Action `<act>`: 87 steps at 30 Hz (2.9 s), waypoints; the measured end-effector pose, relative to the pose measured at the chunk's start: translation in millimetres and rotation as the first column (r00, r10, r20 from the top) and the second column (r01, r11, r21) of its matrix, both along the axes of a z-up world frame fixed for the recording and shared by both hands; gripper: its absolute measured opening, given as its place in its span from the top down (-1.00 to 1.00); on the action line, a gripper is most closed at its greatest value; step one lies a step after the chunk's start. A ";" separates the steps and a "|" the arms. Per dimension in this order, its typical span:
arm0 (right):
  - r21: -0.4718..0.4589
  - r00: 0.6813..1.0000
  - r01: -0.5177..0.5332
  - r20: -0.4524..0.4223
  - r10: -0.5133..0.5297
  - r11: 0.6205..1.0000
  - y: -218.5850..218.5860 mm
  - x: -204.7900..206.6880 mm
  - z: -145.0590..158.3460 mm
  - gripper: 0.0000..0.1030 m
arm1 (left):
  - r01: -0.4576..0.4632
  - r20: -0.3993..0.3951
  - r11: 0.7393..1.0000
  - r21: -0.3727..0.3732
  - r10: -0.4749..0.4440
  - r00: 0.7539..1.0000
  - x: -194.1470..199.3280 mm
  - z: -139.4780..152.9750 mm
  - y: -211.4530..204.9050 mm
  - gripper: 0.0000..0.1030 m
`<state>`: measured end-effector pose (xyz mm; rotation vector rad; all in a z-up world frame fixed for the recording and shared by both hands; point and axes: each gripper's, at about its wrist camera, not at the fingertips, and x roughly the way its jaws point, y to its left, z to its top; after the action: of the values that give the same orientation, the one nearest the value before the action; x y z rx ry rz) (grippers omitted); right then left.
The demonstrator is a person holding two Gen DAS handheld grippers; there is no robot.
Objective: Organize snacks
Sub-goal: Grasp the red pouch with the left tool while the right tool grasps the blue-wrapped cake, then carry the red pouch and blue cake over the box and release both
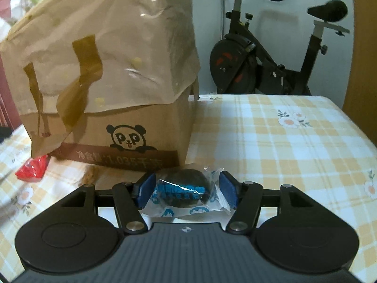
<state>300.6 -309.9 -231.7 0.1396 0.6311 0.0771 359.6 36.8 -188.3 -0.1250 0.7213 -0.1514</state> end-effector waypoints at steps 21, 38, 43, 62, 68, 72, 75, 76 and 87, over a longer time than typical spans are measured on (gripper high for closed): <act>0.029 1.000 0.012 -0.004 -0.012 0.999 -3.6 3.5 -2.4 -0.19 | 0.053 -0.072 0.992 0.111 -0.045 0.996 15.7 -39.3 -43.6 -0.63; 0.079 1.000 0.008 -0.007 -0.008 0.997 -8.3 6.9 -5.4 -0.19 | 0.005 -0.059 0.983 0.184 0.006 0.998 4.9 -42.2 -54.1 -0.82; 0.091 1.000 0.006 -0.005 -0.006 0.996 -9.2 7.1 -6.0 -0.19 | -0.023 -0.046 0.984 0.177 0.031 0.998 -4.1 -38.2 -43.6 -0.37; 0.071 0.999 -0.029 0.027 0.027 0.997 -2.0 -1.3 -2.6 -0.12 | 0.048 -0.025 0.996 0.074 -0.046 0.999 -38.7 -17.1 -33.9 0.31; 0.076 0.999 -0.001 0.039 -0.002 0.997 -1.2 -13.4 8.5 -0.11 | 0.054 -0.003 0.997 0.051 -0.054 0.999 -53.9 -3.6 -27.4 0.31; 0.074 0.997 -0.020 0.071 0.015 0.997 3.6 -33.2 21.2 -0.11 | 0.063 0.014 0.997 0.032 -0.064 0.998 -62.2 4.2 -28.5 0.32; 0.073 0.994 -0.033 0.106 0.025 0.997 6.5 -45.6 35.4 -0.11 | 0.080 0.044 0.997 0.023 -0.081 0.996 -68.3 14.5 -32.8 0.31; 0.074 0.992 -0.039 0.120 0.030 0.997 7.5 -49.0 41.0 -0.11 | 0.088 0.058 0.996 0.024 -0.089 0.994 -69.5 18.3 -34.8 0.31; 0.054 0.941 -0.118 0.327 0.094 0.992 17.1 -60.0 117.4 -0.11 | 0.177 0.289 0.983 0.043 -0.182 0.940 -76.9 95.0 -48.5 0.31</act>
<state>240.7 -292.8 -114.3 0.1590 0.3065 0.2228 282.7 -11.7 -93.3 -0.0194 0.4370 -0.3315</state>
